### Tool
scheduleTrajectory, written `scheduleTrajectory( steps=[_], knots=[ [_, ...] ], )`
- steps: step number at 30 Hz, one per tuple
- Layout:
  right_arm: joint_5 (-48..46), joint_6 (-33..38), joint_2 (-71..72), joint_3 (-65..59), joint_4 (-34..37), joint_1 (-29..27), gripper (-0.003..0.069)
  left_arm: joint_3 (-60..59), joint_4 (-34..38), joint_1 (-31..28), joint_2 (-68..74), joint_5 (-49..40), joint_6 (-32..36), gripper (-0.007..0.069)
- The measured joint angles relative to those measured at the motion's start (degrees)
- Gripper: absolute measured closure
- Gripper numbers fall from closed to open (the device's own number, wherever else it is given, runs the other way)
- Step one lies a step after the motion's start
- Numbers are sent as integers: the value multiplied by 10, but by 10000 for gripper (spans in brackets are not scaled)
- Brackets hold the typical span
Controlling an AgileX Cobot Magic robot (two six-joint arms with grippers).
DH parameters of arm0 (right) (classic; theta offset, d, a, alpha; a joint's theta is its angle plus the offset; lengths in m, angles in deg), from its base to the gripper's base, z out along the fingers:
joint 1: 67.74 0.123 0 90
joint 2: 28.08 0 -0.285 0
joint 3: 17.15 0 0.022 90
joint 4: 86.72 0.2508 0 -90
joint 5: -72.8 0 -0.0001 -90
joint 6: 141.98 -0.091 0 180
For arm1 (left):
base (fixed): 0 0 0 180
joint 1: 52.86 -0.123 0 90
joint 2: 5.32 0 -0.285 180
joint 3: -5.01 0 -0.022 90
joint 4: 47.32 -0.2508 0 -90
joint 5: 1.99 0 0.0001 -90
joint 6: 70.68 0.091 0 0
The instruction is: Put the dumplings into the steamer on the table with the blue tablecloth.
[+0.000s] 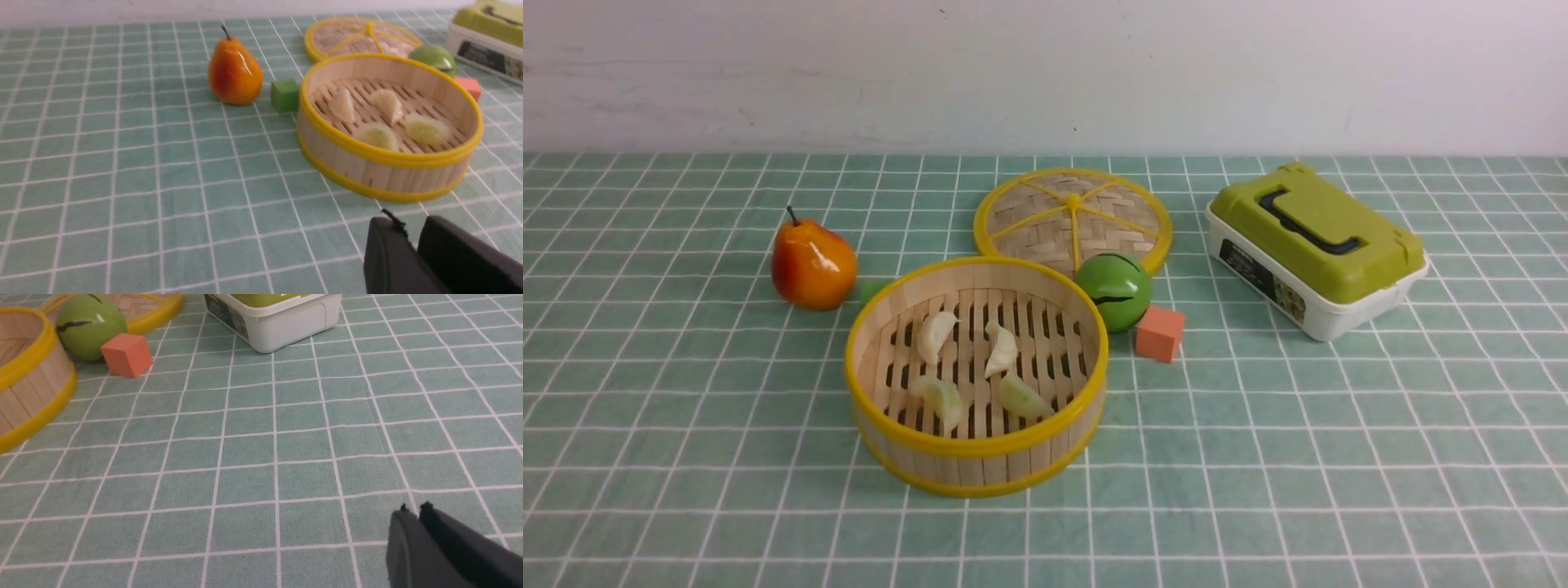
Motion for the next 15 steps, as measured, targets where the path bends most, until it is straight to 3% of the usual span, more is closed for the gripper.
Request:
scheduleTrajectory(
  steps=[3, 6, 9, 15],
  knots=[
    [0, 0, 0, 0, 0, 0, 617, -21, 26, -68, -15, 28, 0, 526],
    [0, 0, 0, 0, 0, -1, 617, -68, 67, -138, -15, 66, 0, 607],
    [0, 0, 0, 0, 0, -1, 617, -126, 97, -171, -15, 100, 4, 638],
    [-1, 0, 0, 0, 0, -1, 617, -215, 129, -177, -15, 134, 23, 638]
  ],
)
